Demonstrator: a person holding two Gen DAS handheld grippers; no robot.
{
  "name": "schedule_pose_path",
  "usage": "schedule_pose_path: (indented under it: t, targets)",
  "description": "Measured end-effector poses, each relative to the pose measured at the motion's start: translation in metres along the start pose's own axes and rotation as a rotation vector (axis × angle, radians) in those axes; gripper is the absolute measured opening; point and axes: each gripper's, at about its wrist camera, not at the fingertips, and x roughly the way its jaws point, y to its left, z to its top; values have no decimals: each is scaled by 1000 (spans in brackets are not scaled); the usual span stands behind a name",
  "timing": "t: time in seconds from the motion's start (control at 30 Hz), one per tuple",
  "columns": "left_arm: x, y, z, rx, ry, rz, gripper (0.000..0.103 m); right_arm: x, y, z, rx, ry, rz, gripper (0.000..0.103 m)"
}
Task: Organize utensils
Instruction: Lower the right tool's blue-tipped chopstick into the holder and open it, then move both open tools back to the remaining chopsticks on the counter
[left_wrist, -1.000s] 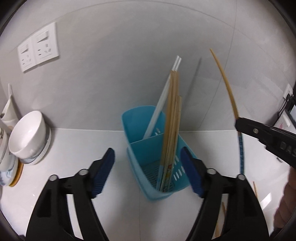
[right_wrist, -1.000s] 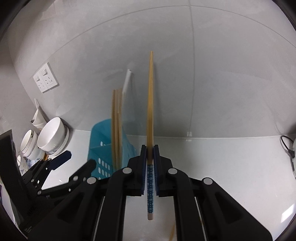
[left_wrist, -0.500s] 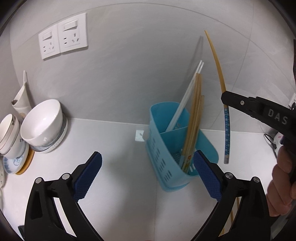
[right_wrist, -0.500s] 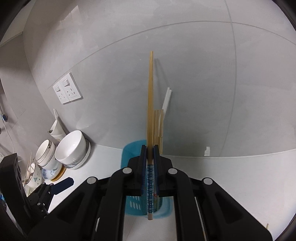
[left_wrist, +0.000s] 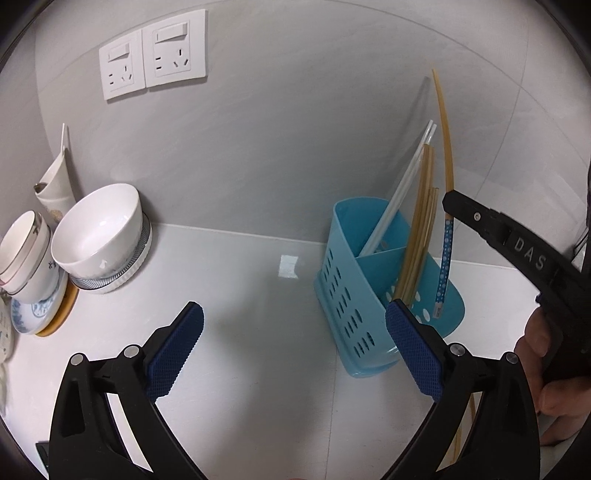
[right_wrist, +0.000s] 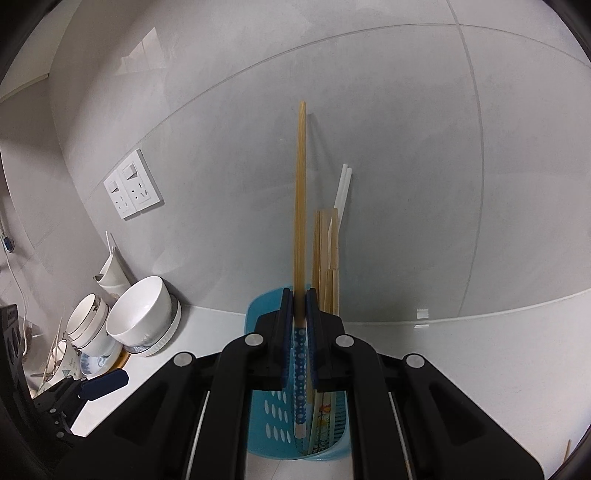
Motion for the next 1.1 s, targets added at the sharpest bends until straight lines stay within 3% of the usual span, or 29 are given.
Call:
schedule_pose_path:
  t: [0.47,0.7,0.87,1.1]
  targets:
    - [15,16,-2,-18,4,11,97,13,-1,-28,-20,71,-34,7]
    - [13,17,1,-21,3,8,97,13,1,-27,-45,126,-56,11]
    - [4,13,3,-15,-10,1,97,-6,-4,-20,-59,126,-92,52]
    - [-11,-5,-3,-4,2,-42,97,-48,-31,-14,-58,111,-160,80]
